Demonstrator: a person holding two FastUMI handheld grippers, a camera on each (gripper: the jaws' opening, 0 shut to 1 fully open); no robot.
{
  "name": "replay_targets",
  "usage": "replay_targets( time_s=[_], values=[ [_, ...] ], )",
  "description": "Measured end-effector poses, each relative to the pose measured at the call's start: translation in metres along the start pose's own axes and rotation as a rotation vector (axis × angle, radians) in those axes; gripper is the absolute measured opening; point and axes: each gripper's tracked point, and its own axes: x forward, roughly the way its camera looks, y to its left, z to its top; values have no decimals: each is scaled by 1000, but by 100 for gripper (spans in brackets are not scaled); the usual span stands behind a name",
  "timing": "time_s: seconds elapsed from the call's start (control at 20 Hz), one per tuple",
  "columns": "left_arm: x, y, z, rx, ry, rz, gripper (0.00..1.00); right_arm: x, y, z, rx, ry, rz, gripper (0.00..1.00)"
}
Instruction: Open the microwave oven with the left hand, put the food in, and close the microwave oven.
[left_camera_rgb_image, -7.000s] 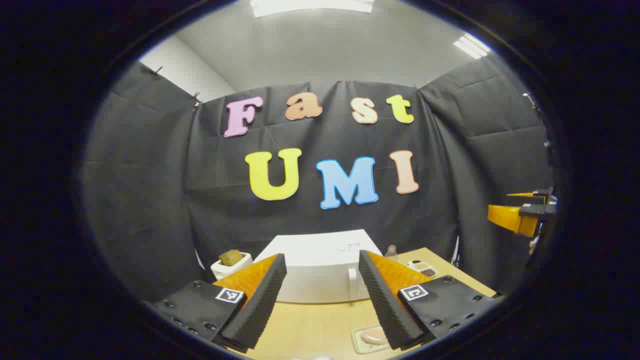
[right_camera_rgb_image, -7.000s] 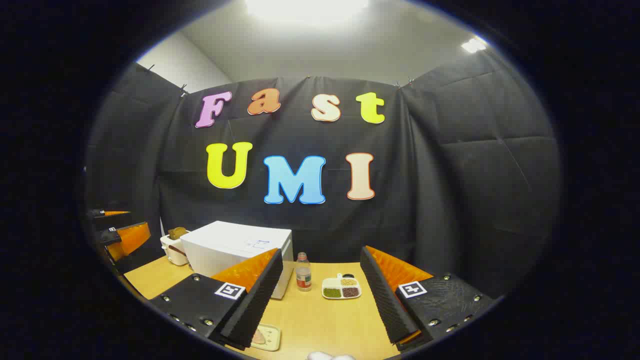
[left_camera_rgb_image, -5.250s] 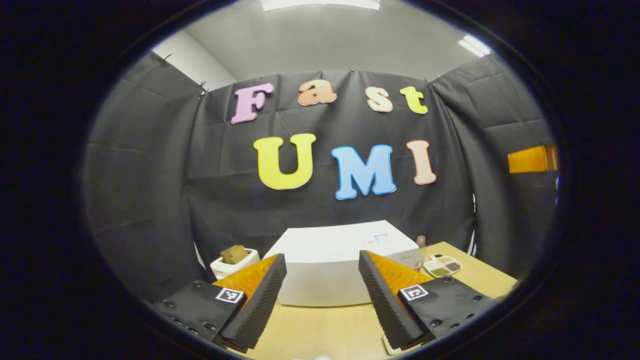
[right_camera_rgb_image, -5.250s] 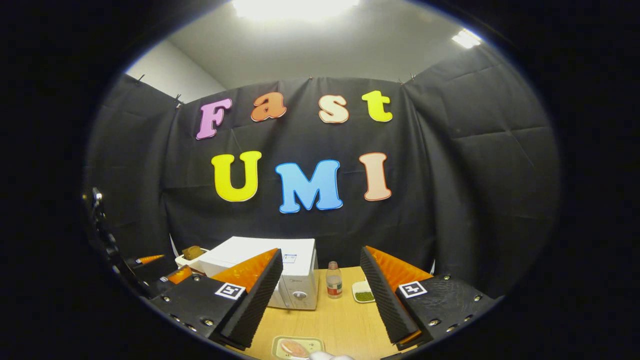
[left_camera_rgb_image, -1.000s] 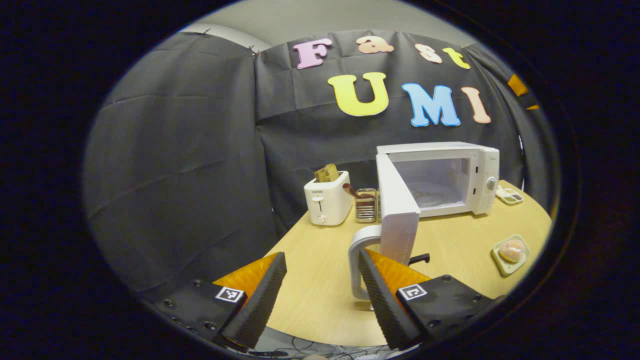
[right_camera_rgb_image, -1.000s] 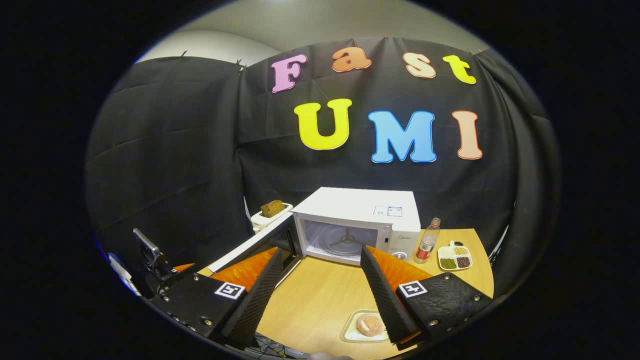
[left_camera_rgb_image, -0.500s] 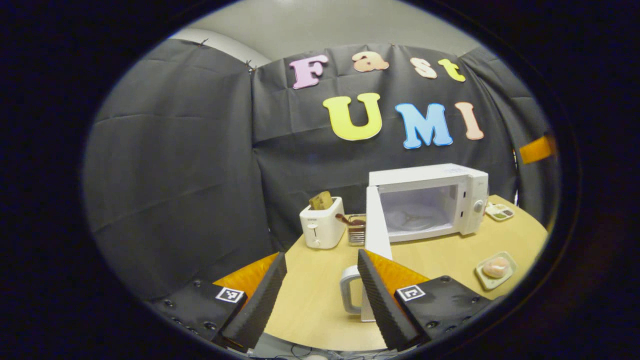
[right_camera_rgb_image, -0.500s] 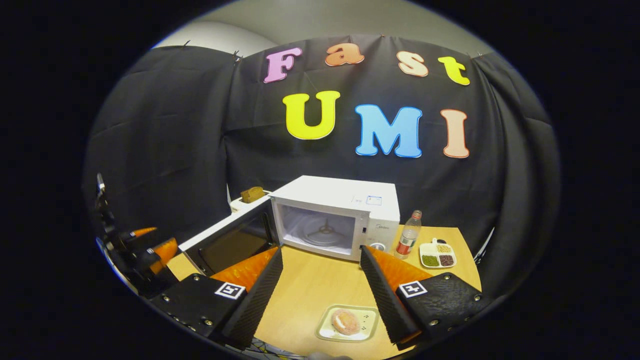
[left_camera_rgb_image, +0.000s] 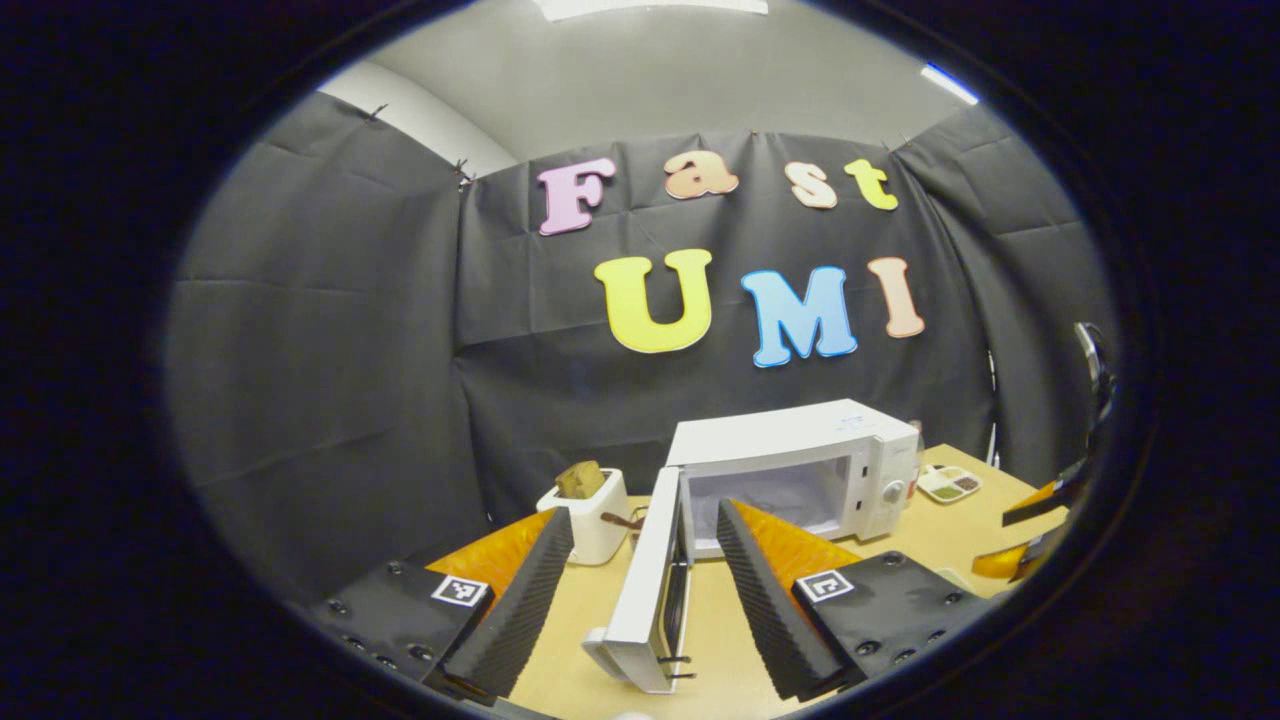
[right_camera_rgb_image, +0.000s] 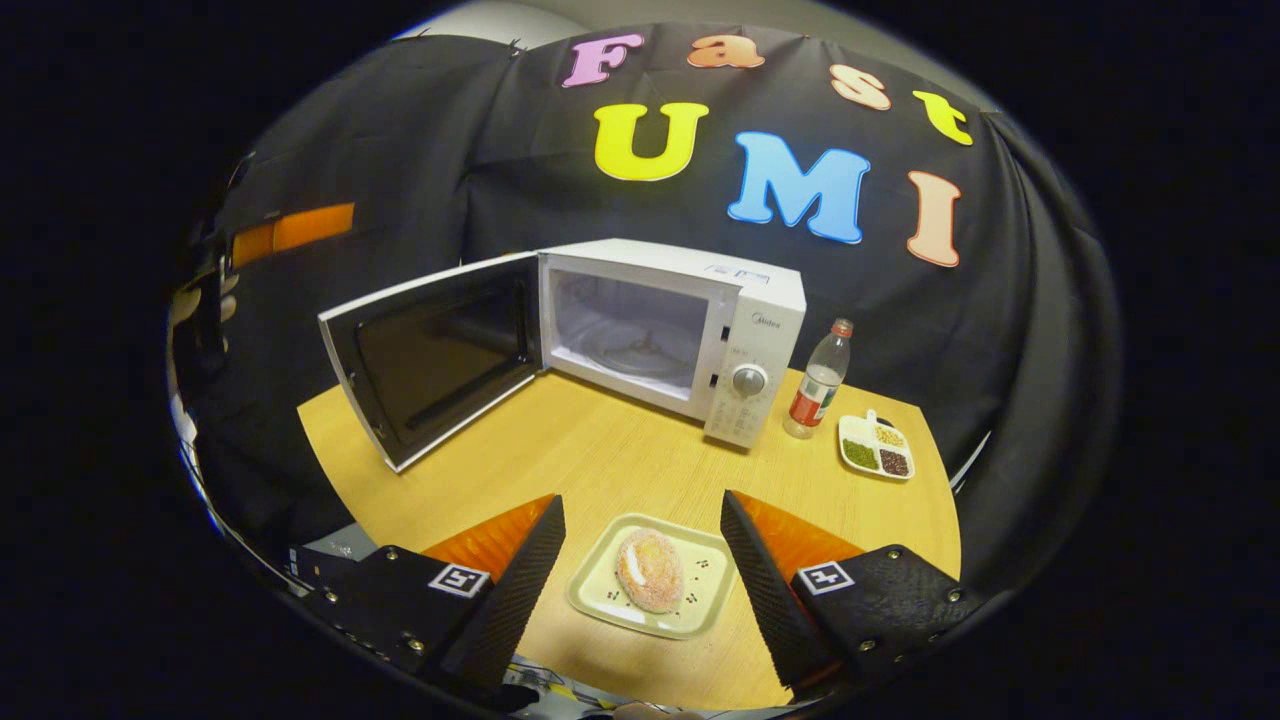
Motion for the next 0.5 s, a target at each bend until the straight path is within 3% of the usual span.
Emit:
replay_targets(
  time_s=[0.3,0.5],
  values=[
    [22,-38,12,35,3,-41,97,42,-10,-72,-67,131,13,96],
    [32,-51,9,25,20,-46,97,64,-10,-96,-117,176,22,96]
  ],
)
